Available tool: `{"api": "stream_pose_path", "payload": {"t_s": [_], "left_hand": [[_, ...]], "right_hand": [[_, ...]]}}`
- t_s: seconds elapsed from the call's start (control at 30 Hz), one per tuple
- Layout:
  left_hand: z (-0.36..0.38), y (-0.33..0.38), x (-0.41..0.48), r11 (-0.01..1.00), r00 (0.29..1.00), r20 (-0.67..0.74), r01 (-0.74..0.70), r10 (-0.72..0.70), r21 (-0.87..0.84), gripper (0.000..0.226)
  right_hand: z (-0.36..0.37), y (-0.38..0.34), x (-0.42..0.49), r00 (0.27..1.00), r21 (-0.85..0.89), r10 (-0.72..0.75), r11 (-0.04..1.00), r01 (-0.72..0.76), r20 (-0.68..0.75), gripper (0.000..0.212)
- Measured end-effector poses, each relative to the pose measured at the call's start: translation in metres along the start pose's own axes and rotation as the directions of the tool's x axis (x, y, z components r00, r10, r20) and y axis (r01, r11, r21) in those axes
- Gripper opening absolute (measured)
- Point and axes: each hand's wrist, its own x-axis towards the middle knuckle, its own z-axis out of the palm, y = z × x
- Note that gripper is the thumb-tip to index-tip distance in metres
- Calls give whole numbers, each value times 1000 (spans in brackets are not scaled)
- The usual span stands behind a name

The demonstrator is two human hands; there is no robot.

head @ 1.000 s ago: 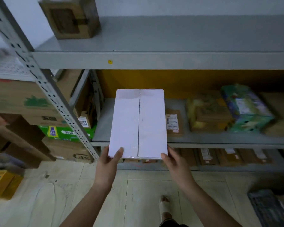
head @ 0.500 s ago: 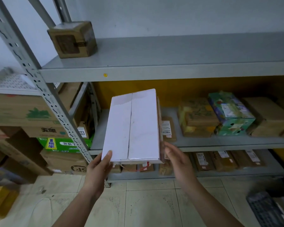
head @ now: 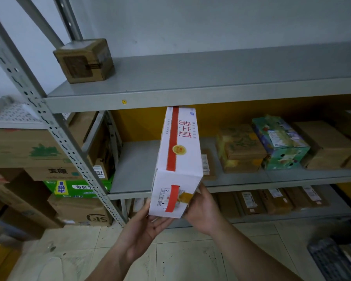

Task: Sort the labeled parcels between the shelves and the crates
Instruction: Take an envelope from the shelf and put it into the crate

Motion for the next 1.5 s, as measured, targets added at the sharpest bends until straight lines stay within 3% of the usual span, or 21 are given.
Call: {"api": "stream_pose_path", "payload": {"t_s": [0.1, 0.2, 0.33, 0.4, 0.47, 0.53, 0.6, 0.73, 0.87, 1.0, 1.23, 1.5], "left_hand": [[0, 2, 2, 996, 999, 28, -35, 33, 78, 40], [4, 2, -3, 931, 996, 73, -82, 60, 355, 42], [-2, 14, -13, 757, 943, 36, -287, 329, 587, 90], [-8, 30, -16, 669, 883, 110, -422, 456, 612, 80], [-3, 48, -21, 683, 853, 135, -489, 504, 543, 44], [-1, 62, -25, 776, 880, 69, -448, 470, 444, 28], [-11, 72, -24, 812, 915, 75, -388, 397, 437, 39], [-26, 77, -24, 719, 933, 72, -319, 352, 618, 58], [-30, 73, -28, 731, 940, 109, -321, 323, 602, 50], [-39, 65, -25, 771, 945, 89, -310, 315, 557, 76], [-53, 55, -18, 823, 941, 87, -328, 326, 464, 101], [-50, 42, -3, 850, 964, 111, -267, 243, 454, 101]], "right_hand": [[10, 5, 6, 997, -68, -74, 995, 74, 5, 38], [8, 12, 11, 992, -63, -121, 991, 119, -25, 31], [-6, 9, 16, 995, 10, -95, 995, 95, -38, 26], [-10, 9, 20, 996, -40, -91, 995, 91, 0, 27], [-13, 11, 24, 993, -83, -115, 990, 117, 23, 42], [-10, 13, 24, 986, -146, -168, 975, 167, 7, 49], [-7, 13, 22, 963, -308, -269, 916, 257, 4, 51], [6, 10, 16, 902, -549, -431, 762, 344, -32, 46], [11, 8, 8, 841, -634, -540, 660, 403, -28, 57], [15, 8, -10, 808, -732, -589, 543, 411, 17, 67], [17, 7, -41, 780, -748, -621, 483, 456, 74, 62], [-5, 2, -53, 788, -744, -615, 514, 427, 28, 53]]}}
